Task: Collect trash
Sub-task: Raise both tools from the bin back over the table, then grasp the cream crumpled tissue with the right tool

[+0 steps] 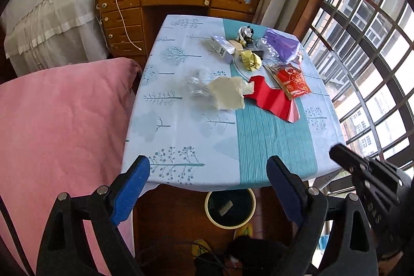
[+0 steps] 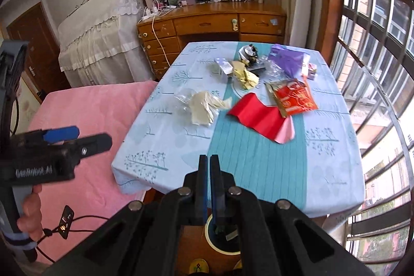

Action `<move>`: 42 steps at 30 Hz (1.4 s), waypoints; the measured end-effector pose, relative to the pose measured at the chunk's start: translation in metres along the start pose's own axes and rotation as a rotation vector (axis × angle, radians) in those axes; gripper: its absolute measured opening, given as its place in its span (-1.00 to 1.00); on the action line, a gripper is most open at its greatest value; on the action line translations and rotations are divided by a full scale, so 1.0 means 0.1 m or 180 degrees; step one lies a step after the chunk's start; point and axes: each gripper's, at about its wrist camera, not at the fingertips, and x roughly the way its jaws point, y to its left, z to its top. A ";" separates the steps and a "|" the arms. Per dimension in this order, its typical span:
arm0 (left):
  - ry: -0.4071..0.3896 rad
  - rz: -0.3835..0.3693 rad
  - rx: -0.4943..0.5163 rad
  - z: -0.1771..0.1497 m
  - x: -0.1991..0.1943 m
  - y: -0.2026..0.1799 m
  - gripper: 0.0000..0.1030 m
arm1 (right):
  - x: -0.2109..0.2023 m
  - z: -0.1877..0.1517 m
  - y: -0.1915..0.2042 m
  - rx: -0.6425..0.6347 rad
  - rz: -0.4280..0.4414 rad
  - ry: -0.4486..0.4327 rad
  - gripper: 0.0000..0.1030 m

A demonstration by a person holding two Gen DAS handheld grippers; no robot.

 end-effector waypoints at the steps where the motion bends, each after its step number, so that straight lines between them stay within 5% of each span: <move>1: -0.0006 0.0002 -0.0008 0.00 0.01 0.01 0.75 | 0.07 0.08 0.00 -0.0021 0.0013 0.0023 -0.96; 2: -0.0015 0.0007 -0.0022 0.01 0.03 0.03 0.75 | 0.13 0.13 0.02 -0.0045 0.0004 0.0045 -0.82; 5: 0.0023 0.0016 -0.0079 0.05 0.15 0.08 0.75 | 0.40 0.31 0.05 -0.0181 -0.0020 0.0160 0.47; 6: 0.0051 0.0026 -0.0144 0.07 0.22 0.10 0.75 | 0.46 0.35 0.05 -0.0215 0.0054 0.0148 0.50; 18: 0.0220 0.0500 -0.0909 0.49 0.93 0.22 0.75 | 1.50 0.99 0.07 -0.1142 0.0517 0.0416 0.50; 25: 0.0270 0.0705 -0.1069 0.70 1.29 0.20 0.75 | 2.00 1.11 0.05 -0.1493 0.0667 0.0544 0.47; 30: 0.0351 0.0779 -0.1093 0.78 1.54 0.16 0.75 | 2.40 1.05 0.05 -0.1672 0.0623 0.0829 -0.45; 36: 0.0447 0.0686 -0.1034 0.96 1.82 0.06 0.75 | 2.51 1.04 -0.14 -0.1634 0.0798 0.0932 -0.73; 42: 0.0543 0.0545 -0.0889 1.22 2.11 0.01 0.75 | 2.54 1.31 -0.58 -0.0974 0.1064 0.1092 -0.74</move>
